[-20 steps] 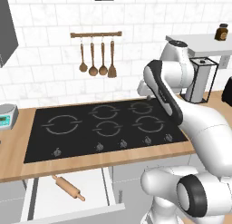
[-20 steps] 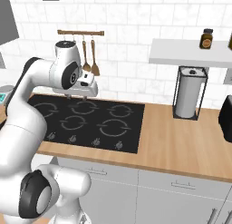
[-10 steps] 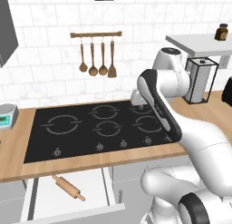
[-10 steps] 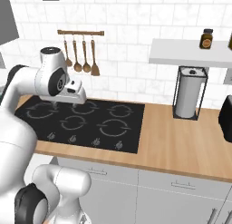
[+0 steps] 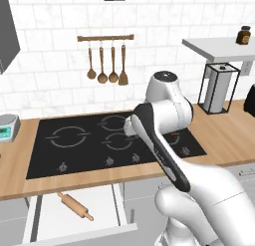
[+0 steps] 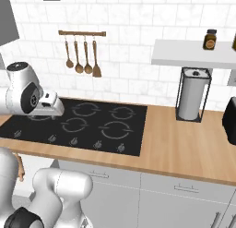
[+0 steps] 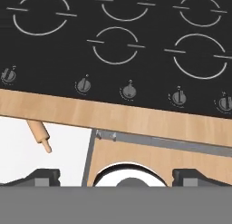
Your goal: Pick the rolling pin from the drawer and place it on the counter.
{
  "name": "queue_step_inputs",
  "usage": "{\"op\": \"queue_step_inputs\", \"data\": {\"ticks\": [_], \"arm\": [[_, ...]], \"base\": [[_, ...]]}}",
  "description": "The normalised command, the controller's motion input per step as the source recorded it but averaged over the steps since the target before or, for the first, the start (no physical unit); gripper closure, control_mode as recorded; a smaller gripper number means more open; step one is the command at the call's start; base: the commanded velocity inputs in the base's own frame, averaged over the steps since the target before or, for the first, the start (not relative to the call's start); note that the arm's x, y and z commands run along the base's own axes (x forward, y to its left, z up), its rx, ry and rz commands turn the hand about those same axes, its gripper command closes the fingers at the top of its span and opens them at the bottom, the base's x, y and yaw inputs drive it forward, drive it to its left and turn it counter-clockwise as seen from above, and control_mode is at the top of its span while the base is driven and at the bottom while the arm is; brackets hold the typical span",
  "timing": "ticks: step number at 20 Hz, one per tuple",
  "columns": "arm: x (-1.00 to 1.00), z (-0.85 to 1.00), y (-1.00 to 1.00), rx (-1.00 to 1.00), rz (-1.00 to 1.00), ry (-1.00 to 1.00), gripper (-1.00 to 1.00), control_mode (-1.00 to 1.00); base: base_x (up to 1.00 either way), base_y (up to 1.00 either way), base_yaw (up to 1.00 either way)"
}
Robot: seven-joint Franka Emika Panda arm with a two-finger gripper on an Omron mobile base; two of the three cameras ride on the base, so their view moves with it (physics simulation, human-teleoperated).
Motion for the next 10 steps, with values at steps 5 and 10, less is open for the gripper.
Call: {"op": "queue_step_inputs", "data": {"ticks": [5, 10], "arm": [[-0.45, -0.25, 0.7, -0.01, 0.03, -0.03, -1.0, -1.0], [-0.29, -0.29, 0.63, 0.0, 0.0, 0.0, -1.0, -1.0]], "base": [[0.0, 0.0, 0.0], [0.0, 0.0, 0.0]]}}
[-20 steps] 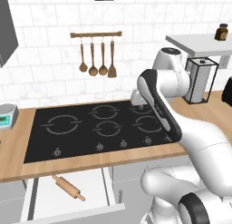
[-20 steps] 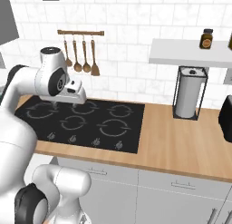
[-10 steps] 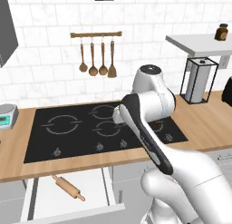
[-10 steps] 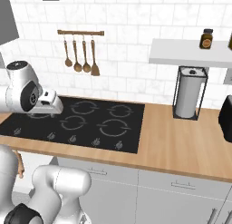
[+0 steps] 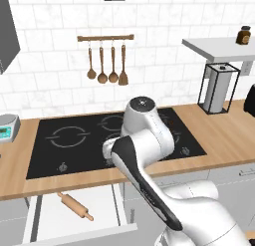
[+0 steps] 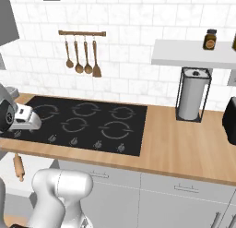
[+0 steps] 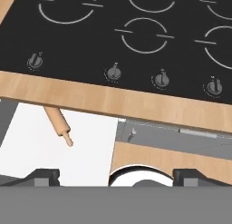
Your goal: Pick the rolling pin from the drawer and place it on the counter.
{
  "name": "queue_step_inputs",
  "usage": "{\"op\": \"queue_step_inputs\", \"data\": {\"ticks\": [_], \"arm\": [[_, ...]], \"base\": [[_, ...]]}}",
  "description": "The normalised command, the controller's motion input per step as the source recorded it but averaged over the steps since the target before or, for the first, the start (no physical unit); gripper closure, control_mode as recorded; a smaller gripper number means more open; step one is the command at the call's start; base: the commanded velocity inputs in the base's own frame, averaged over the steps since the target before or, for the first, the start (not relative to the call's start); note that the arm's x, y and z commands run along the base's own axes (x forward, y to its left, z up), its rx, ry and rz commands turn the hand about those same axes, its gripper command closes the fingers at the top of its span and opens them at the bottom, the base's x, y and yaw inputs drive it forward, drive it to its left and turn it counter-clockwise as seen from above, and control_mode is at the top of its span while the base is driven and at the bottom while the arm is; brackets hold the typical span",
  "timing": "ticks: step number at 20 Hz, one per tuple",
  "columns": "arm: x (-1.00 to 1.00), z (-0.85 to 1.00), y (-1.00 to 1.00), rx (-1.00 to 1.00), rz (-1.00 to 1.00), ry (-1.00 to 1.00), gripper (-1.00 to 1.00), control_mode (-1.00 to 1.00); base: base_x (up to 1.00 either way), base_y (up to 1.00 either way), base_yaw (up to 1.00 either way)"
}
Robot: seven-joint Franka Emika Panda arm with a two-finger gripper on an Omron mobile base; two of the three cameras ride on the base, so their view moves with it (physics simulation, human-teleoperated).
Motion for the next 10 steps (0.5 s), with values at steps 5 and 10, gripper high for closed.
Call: {"op": "queue_step_inputs", "data": {"ticks": [5, 10], "arm": [[-0.18, -0.33, 0.58, 0.0, 0.01, 0.0, -1.0, -1.0], [-0.03, -0.34, 0.53, 0.0, 0.02, 0.04, -1.0, -1.0]], "base": [[0.0, 0.0, 0.0], [0.0, 0.0, 0.0]]}}
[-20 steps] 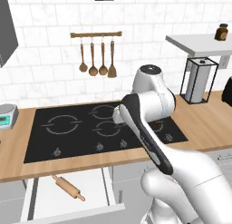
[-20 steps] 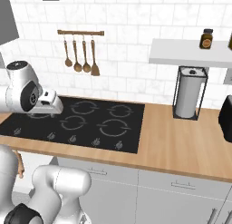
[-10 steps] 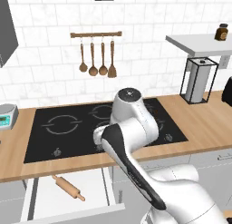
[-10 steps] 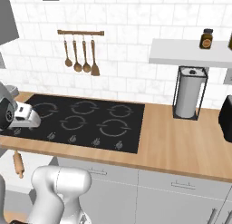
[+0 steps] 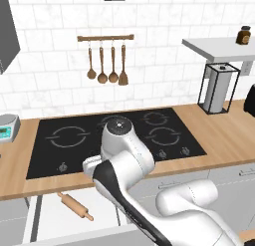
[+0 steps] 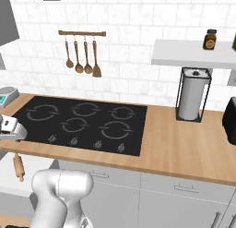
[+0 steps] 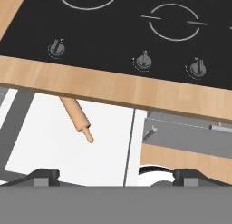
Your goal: Pick the rolling pin from the drawer and place it on the counter.
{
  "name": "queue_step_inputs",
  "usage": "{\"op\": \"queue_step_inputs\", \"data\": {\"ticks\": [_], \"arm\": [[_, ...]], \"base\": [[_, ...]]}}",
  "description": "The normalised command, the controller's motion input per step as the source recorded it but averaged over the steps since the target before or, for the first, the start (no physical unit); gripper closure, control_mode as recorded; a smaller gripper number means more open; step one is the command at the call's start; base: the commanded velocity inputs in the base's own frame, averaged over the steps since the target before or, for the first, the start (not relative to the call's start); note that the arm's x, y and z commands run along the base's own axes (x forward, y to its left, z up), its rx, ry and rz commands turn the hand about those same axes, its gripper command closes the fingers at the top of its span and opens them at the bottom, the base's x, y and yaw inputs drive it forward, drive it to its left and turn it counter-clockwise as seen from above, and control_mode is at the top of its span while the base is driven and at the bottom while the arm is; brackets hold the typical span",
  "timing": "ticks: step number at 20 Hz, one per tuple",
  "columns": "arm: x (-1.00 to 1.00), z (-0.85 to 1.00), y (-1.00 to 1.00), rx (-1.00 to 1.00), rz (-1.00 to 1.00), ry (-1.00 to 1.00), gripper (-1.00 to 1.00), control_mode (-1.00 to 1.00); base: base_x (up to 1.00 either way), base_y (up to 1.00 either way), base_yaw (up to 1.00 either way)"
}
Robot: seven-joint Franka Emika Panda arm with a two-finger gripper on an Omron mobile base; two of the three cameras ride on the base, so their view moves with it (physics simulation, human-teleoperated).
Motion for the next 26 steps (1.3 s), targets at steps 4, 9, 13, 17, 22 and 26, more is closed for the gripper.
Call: {"op": "queue_step_inputs", "data": {"ticks": [4, 9, 13, 17, 22, 26], "arm": [[0.0, -0.36, 0.42, 0.0, 0.03, 0.11, -1.0, -1.0], [0.0, -0.4, 0.38, 0.0, 0.05, 0.09, -1.0, -1.0], [0.0, -0.44, 0.35, 0.0, 0.05, 0.08, -1.0, -1.0], [0.0, -0.44, 0.27, 0.0, 0.04, 0.08, -1.0, -1.0], [0.0, -0.43, 0.13, 0.0, 0.02, 0.05, -1.0, -1.0], [0.0, -0.43, 0.0, -0.05, 0.0, 0.0, -1.0, -1.0]], "base": [[0.0, 0.0, 0.0], [0.0, 0.0, 0.0], [0.0, 0.0, 0.0], [0.0, 0.0, 0.0], [0.0, 0.0, 0.0], [0.0, 0.0, 0.0]]}}
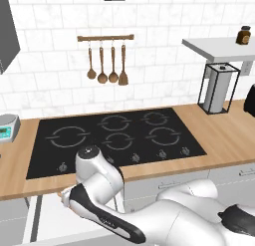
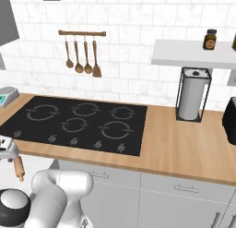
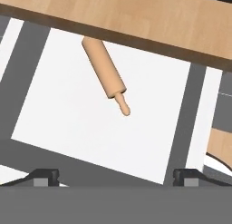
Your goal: Pick the rolling pin from the drawer and place it on the counter.
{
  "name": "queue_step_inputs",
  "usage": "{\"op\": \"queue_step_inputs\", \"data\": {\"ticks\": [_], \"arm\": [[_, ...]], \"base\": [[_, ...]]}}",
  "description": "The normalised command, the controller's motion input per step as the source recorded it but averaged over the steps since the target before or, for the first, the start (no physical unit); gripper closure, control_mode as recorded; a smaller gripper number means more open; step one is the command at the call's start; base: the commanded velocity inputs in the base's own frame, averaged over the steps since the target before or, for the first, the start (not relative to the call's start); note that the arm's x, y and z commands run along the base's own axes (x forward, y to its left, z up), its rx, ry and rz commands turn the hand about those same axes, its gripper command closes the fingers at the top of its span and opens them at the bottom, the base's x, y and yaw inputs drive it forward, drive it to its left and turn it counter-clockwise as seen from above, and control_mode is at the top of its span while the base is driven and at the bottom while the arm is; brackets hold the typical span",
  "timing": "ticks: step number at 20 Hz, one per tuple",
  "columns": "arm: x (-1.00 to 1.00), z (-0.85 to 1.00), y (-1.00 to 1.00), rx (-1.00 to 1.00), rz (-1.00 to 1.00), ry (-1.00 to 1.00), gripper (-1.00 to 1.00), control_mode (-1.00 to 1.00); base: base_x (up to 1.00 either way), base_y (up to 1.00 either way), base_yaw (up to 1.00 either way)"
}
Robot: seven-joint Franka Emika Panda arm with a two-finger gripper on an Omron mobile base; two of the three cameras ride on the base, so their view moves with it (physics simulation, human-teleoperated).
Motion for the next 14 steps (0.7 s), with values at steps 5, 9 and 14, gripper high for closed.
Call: {"op": "queue_step_inputs", "data": {"ticks": [5, 9, 14], "arm": [[0.0, -0.17, 0.0, -0.04, 0.0, 0.0, -1.0, -1.0], [0.0, -0.19, 0.0, -0.06, 0.0, 0.0, -1.0, -1.0], [0.05, -0.38, 0.0, -0.02, 0.0, 0.0, -1.0, -1.0]], "base": [[0.0, 0.0, 0.0], [0.0, 0.0, 0.0], [0.0, 0.0, 0.0]]}}
